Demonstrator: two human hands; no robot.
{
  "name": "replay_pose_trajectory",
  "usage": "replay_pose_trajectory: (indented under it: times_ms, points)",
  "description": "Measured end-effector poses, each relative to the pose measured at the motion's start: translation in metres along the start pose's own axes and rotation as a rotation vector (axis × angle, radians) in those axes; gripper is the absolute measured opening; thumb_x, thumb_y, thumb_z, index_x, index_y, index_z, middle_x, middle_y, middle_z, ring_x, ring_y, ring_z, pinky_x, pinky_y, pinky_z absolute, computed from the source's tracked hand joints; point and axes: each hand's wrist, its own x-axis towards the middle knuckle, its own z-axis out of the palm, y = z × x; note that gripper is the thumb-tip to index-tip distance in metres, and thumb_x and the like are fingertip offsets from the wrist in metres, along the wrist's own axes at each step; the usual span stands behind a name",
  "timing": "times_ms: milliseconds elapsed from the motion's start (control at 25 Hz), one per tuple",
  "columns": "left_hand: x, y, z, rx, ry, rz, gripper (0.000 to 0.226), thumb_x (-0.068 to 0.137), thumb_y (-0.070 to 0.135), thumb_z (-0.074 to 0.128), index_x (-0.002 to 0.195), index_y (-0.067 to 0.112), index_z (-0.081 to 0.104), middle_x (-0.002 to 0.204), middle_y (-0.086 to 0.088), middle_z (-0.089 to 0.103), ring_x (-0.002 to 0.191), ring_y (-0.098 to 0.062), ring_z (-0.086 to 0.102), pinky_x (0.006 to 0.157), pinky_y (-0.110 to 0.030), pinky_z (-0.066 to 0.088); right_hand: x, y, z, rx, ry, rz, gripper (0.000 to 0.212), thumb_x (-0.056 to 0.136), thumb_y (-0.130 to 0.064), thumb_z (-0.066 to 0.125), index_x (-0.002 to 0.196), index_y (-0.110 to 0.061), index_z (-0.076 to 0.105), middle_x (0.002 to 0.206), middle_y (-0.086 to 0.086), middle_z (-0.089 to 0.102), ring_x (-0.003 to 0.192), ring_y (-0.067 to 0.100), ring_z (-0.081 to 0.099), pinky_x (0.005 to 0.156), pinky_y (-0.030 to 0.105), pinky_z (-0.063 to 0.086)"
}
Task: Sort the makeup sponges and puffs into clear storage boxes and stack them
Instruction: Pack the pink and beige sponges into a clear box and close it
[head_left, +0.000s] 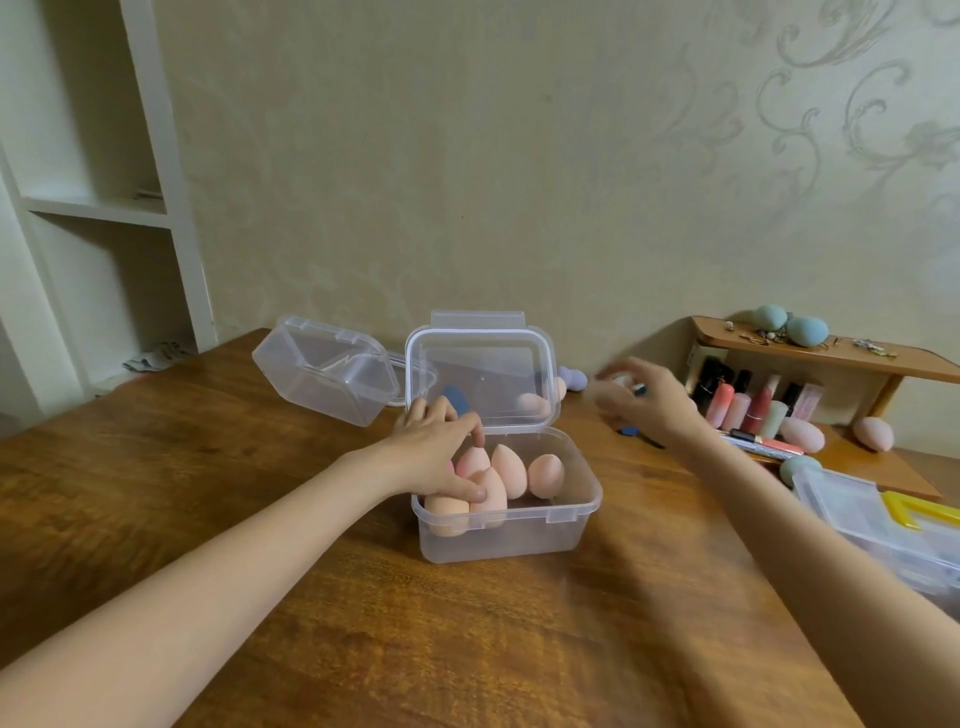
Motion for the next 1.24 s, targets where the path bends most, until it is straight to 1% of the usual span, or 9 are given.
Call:
replay_pose_trajectory:
  times_ms: [80,160,240,440,560,680,920,1080,1240]
  points:
    - [-0.001,0.000,0.000,0.001,0.001,-0.004,0.057,0.079,0.049,0.065,0.126,0.027,0.041,0.131,-0.004,0.034,0.124,-0.024,0.027,0.104,-0.037,0.027,-0.007,-0.034,-0.009,0.133,-0.338,-0.075,0.021,0.088,-0.013,0.062,0.108,-0.015,0.065,0.096,0.004,0.065,0.078,0.016,0.065,0.063,0.022,0.056]
    - [-0.001,0.002,-0.001,0.016,-0.004,-0.011,0.060,0.079,0.050,0.064,0.128,0.027,0.039,0.131,-0.004,0.033,0.125,-0.025,0.026,0.104,-0.037,0.026,-0.016,-0.056,0.001,-0.144,-0.662,-0.127,0.034,0.085,-0.015,0.066,0.118,-0.025,0.062,0.105,-0.007,0.062,0.087,0.013,0.065,0.068,0.019,0.054]
    - [-0.003,0.002,-0.001,0.004,-0.003,-0.014,0.060,0.078,0.050,0.065,0.128,0.028,0.040,0.131,-0.004,0.033,0.125,-0.025,0.025,0.104,-0.038,0.025,-0.024,-0.064,0.024,-0.464,-0.754,-0.151,0.046,0.082,-0.018,0.069,0.124,-0.031,0.055,0.108,-0.012,0.055,0.093,0.012,0.061,0.075,0.021,0.052]
    - [-0.002,0.001,0.002,0.023,0.021,0.084,0.063,0.079,0.047,0.064,0.133,0.029,0.035,0.134,0.000,0.032,0.128,-0.023,0.024,0.104,-0.040,0.023,-0.029,-0.056,0.052,-0.658,-0.644,-0.231,0.040,0.081,-0.019,0.068,0.116,-0.019,0.049,0.096,-0.007,0.049,0.082,0.012,0.048,0.065,0.019,0.041]
    - [-0.001,-0.002,0.001,0.070,0.002,0.116,0.073,0.082,0.045,0.062,0.143,0.033,0.024,0.138,0.000,0.029,0.131,-0.022,0.022,0.106,-0.042,0.021,-0.024,-0.054,0.059,-0.658,-0.557,-0.333,0.023,0.077,-0.020,0.072,0.082,-0.018,0.050,0.075,-0.010,0.042,0.063,0.007,0.039,0.053,0.017,0.031]
    - [-0.002,-0.004,0.001,0.120,0.000,0.138,0.063,0.084,0.041,0.059,0.139,0.038,0.029,0.144,-0.001,0.025,0.133,-0.025,0.019,0.108,-0.044,0.019,-0.019,-0.046,0.068,-0.715,-0.548,-0.338,0.036,0.081,-0.021,0.065,0.058,-0.024,0.038,0.060,-0.008,0.039,0.052,0.007,0.032,0.051,0.017,0.028]
    - [0.001,-0.008,-0.002,0.187,-0.043,0.176,0.049,0.090,0.034,0.053,0.135,0.043,0.037,0.156,0.003,0.011,0.140,-0.031,0.010,0.111,-0.052,0.015,-0.001,-0.052,0.059,-0.576,-0.602,-0.268,0.029,0.078,-0.033,0.072,0.063,-0.019,0.052,0.059,-0.007,0.047,0.052,0.006,0.039,0.052,0.018,0.033]
    - [0.002,-0.011,0.000,0.131,-0.019,0.190,0.046,0.090,0.033,0.054,0.129,0.052,0.040,0.154,0.006,0.014,0.138,-0.028,0.012,0.109,-0.048,0.016,0.044,-0.040,0.033,-0.076,-0.028,-0.156,0.017,0.086,-0.021,0.064,0.074,-0.009,0.063,0.072,0.010,0.064,0.068,0.020,0.055,0.065,0.028,0.038]
    - [0.003,-0.011,0.003,0.139,-0.008,0.181,0.043,0.091,0.033,0.054,0.128,0.051,0.041,0.154,0.006,0.013,0.138,-0.028,0.010,0.109,-0.048,0.014,0.068,0.002,0.068,-0.497,-0.212,-0.018,0.036,0.088,-0.018,0.059,0.120,-0.002,0.052,0.121,0.015,0.059,0.112,0.033,0.054,0.092,0.036,0.042]
